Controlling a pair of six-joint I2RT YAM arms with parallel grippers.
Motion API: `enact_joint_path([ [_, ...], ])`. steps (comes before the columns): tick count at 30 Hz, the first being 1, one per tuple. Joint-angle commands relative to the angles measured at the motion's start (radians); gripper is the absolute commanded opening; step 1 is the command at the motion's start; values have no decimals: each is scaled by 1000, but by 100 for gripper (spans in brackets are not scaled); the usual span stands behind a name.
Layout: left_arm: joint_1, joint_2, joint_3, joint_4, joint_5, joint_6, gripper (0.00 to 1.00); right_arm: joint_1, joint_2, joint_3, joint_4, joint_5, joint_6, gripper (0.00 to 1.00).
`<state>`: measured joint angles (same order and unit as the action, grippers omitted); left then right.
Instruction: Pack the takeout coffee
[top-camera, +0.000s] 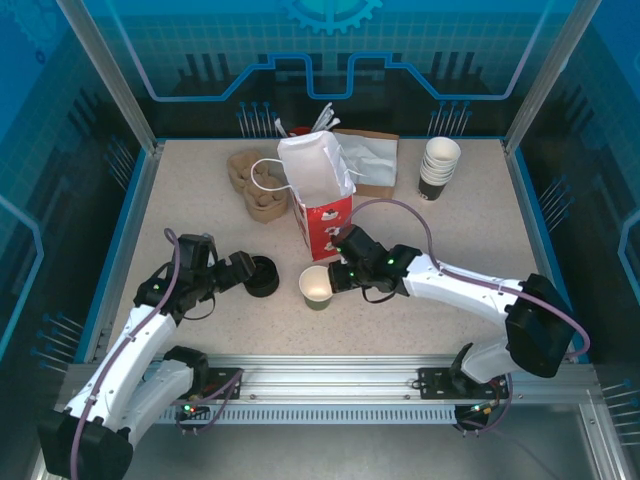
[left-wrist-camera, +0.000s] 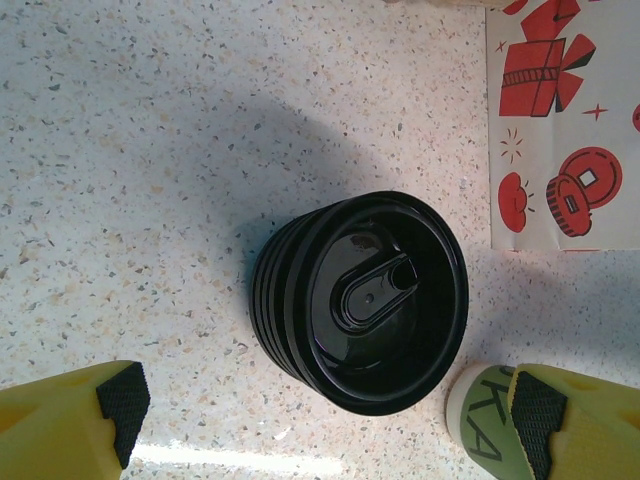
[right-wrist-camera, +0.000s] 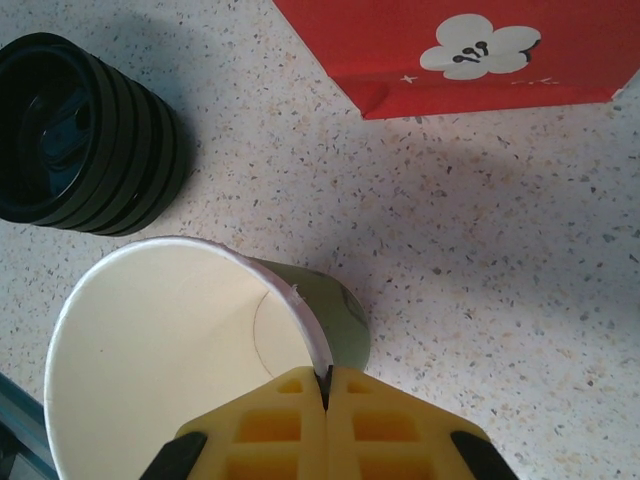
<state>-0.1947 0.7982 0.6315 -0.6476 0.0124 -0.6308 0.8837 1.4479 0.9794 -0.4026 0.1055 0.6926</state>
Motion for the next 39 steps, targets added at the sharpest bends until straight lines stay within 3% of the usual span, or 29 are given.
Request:
enact_joint_path([
  [1,-8,1,-15,11,8,-17,95,17,21,45,17,19,7,4],
  [11,-9,5,2,1,12,-18,95,17,22,94,-48,31,-1,34],
  [21,-9,34,51,-21,7,2,94,0,-120,136,-167,50,-28,46],
  [29,-37,96,98,-40,-34,19,91,-71,-281,103,-246,23,-46,49],
  [39,-84,229,143,-35,-113,7,78,-228,-459,-43,-300,-95,-56,47],
])
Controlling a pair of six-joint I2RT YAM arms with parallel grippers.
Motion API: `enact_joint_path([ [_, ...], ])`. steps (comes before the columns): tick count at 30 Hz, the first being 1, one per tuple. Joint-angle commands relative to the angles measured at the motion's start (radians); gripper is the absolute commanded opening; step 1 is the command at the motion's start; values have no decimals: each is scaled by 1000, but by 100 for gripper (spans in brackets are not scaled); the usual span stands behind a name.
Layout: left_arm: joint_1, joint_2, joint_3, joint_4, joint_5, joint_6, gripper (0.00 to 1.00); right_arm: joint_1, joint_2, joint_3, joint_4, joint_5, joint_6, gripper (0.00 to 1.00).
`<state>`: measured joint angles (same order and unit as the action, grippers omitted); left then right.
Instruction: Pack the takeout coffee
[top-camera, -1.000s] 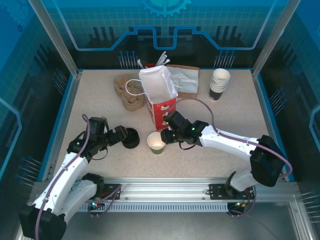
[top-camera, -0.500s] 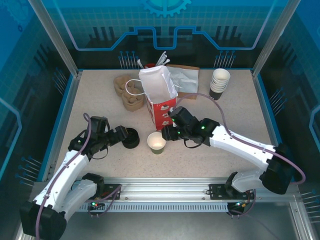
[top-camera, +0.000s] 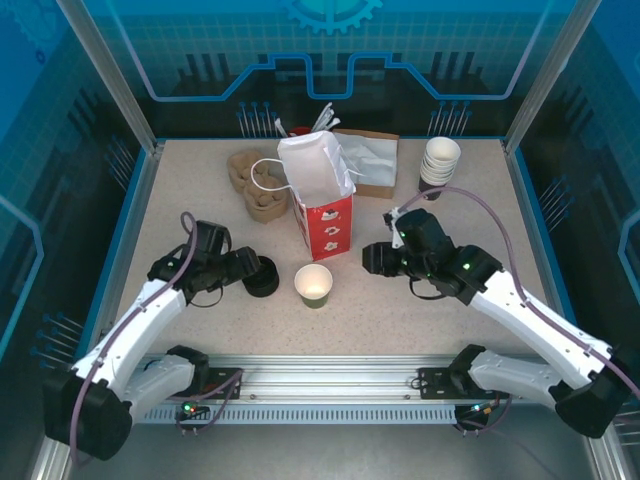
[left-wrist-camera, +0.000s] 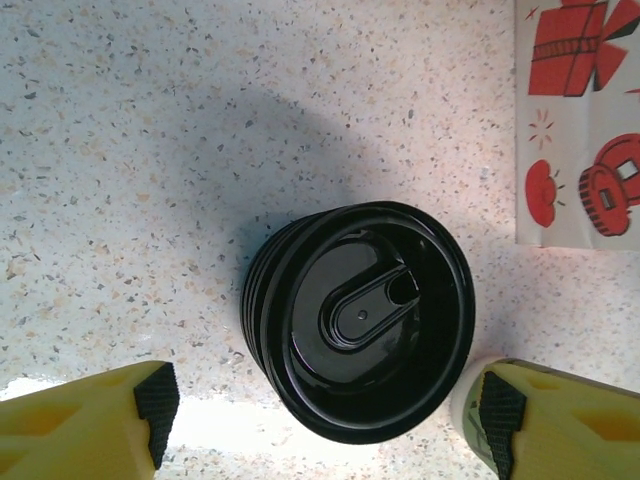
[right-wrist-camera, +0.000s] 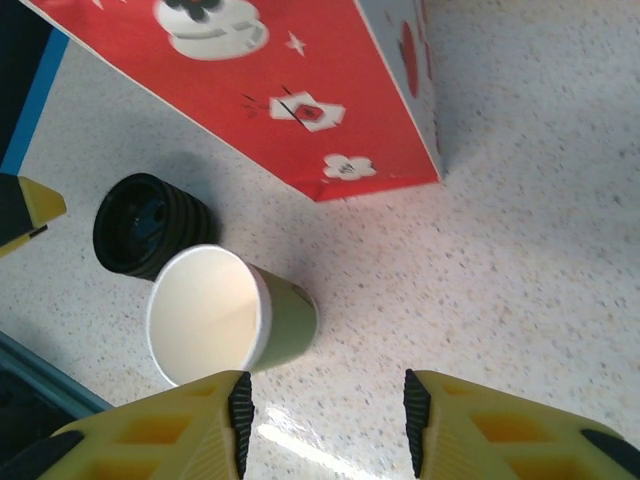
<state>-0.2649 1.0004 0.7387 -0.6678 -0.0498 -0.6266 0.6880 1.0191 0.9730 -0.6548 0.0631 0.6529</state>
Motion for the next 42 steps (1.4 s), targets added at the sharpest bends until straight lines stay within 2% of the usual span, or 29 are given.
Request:
enact_joint_path([
  [1,-18,42,36,-9,-51,1,76,-50,-43,-50,-51,-65,-18,46],
  [6,-27,107,39,18,-55,-1,58,-100,-91,-113,-56,-91,5,43],
  [8,-28,137,43,24,-63,-2,53,-114,-100,-134,-42,-109,12,42],
  [14,-37,188,48,42,-67,-11,52,-125,-87,-138,-38,-132,5,42],
  [35,-46,238,42,63,-73,-21,34,-134,-61,-152,-14,-140,1,40],
  [42,-46,257,47,69,-74,-16,33,-137,-51,-150,-10,-146,-13,39],
])
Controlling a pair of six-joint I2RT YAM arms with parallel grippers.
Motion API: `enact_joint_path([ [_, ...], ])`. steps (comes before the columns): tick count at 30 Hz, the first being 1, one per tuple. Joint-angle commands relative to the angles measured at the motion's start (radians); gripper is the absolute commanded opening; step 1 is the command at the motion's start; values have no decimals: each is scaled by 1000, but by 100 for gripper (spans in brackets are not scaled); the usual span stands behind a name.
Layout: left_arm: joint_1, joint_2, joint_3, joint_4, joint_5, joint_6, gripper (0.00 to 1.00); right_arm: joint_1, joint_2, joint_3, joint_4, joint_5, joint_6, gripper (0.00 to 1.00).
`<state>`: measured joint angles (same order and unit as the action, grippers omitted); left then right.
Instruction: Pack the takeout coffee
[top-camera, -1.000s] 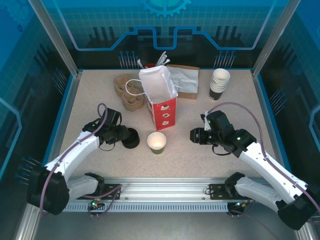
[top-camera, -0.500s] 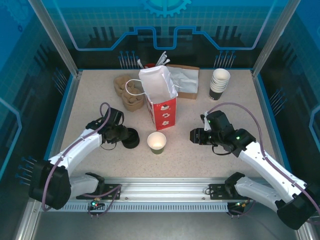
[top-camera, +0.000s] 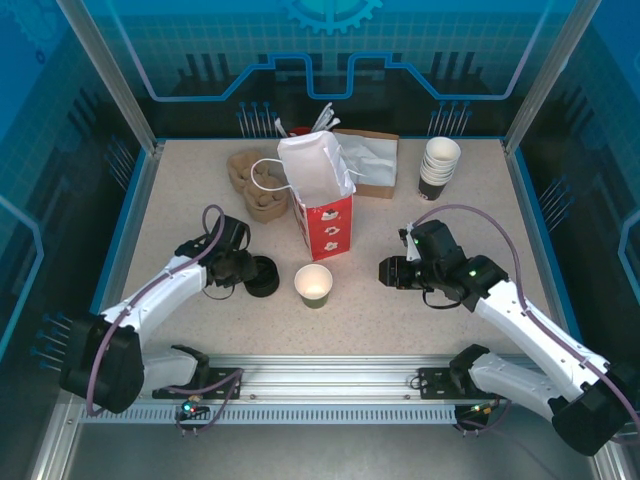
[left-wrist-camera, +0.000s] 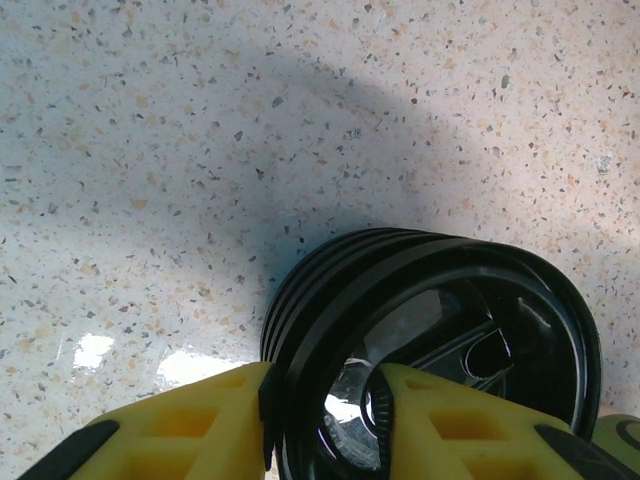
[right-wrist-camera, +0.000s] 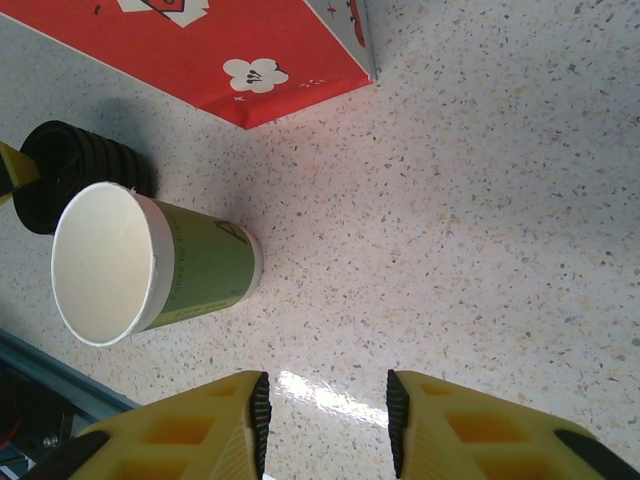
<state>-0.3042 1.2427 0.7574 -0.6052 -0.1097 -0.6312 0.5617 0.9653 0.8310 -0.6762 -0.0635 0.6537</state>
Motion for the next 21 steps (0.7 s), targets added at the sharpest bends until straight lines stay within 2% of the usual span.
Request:
enact_joint_path([
  [1,-7,18,28,7,-13,-12,33,-10,3,-7,10,-20,-15,39],
  [9,-8,7,35,-5,-17,-9,21,-12,5,2,8,-25,-20,38],
  [21,-30,-61,88,-84,-33,-7,15,-11,-20,42,-15,-73,-28,34],
])
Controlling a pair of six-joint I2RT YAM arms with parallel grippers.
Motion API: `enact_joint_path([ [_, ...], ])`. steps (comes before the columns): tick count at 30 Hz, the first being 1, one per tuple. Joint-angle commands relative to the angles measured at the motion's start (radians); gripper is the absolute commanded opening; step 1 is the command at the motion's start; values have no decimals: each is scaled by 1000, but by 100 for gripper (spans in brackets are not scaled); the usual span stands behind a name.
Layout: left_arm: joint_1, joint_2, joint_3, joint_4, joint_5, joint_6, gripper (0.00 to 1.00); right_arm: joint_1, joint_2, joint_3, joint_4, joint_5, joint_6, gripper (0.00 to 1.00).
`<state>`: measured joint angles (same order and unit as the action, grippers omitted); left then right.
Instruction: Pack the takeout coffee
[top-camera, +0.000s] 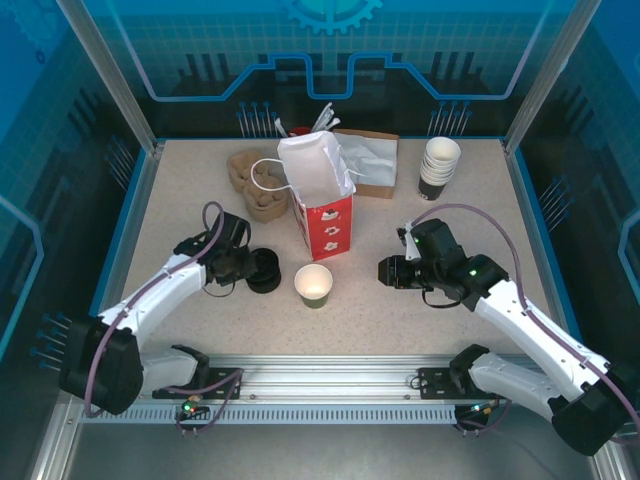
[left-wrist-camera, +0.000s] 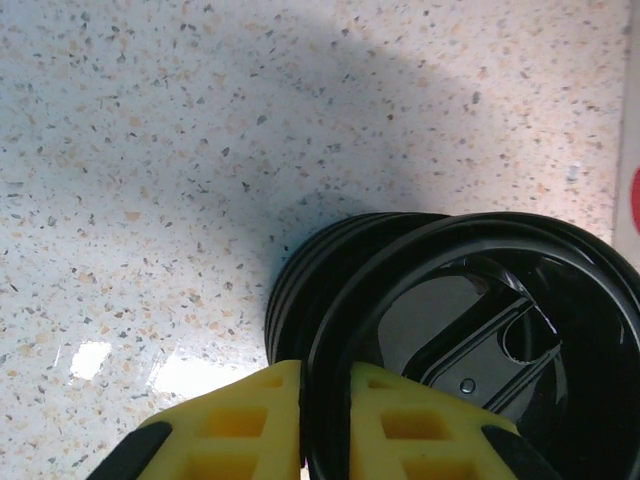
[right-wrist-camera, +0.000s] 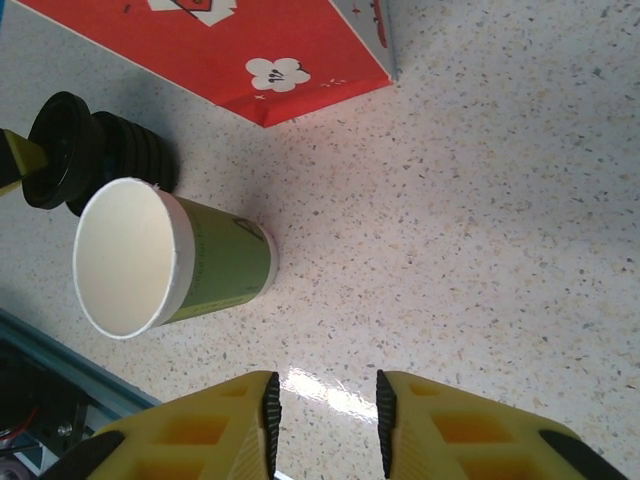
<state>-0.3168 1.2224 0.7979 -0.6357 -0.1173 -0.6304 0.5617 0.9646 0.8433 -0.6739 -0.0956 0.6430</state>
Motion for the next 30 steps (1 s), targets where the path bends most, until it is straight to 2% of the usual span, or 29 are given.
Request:
enact_joint_path([
  [1,-22,-51,58,-70,-32,-9,15,-11,-25,30,-17,-52,-16,34],
  [7,-71,-110,138,-179,-67,-14,13,-8,-49,101,-23,-107,-4,35],
  [11,-122,-154,204,-257,-82,-1,13,0,-28,156,-45,-152,-1,42],
  [20,-347,-156,374,-419,-177,-1,12,75,81,284,-63,-226,41,49],
  [25,-477,-97,432,-415,-202,-18,12,107,124,325,-43,-265,67,52],
  [30,-553,-17,474,-373,-207,-23,12,132,150,330,-37,-268,81,55],
])
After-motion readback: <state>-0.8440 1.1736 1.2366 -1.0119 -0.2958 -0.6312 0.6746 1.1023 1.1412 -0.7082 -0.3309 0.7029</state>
